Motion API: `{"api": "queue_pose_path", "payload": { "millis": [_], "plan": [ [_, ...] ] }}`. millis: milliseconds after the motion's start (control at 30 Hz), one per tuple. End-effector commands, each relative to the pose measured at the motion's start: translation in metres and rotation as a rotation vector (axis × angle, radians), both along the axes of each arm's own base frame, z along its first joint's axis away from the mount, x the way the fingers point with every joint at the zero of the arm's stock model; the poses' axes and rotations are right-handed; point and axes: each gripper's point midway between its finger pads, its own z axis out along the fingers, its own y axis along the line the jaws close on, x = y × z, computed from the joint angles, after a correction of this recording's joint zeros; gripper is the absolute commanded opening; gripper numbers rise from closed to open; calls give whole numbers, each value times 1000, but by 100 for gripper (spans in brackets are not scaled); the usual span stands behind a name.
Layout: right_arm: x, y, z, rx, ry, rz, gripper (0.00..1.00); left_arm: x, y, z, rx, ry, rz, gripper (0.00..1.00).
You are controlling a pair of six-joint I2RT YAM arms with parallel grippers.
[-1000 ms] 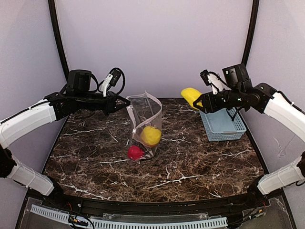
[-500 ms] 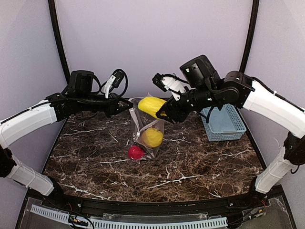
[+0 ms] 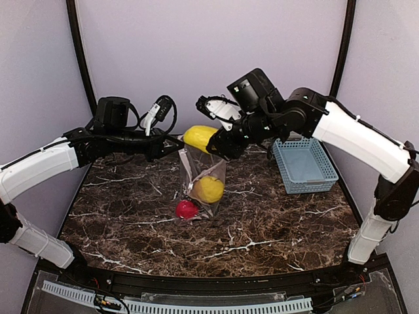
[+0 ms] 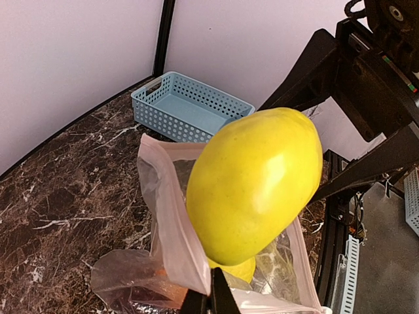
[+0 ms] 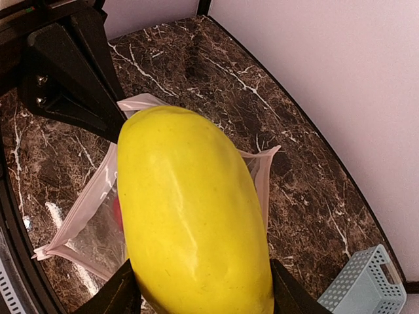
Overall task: Place the food in the zip-top bag and seal the zipper
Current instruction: Place the fake fruit in the zipper food storage bag.
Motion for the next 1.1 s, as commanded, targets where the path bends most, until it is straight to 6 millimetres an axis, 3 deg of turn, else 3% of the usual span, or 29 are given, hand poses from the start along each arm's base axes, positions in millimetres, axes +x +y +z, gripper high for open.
{"api": "queue_pose_path", "payload": {
  "millis": [0,400,833,1067],
  "plan": [
    [5,8,-2,-15,-13,0,49,-9,-1,8,-10,-30,-26,1],
    [7,-6,-21,-128,18,-43,50,-9,0,11,-9,-40,-19,1],
    [14,5,-48,-260,40,-15,54,-9,-2,6,0,-35,-25,1],
    [10,11,-33,-191,36,9,75,-8,-2,4,8,-35,-19,1]
  ]
}}
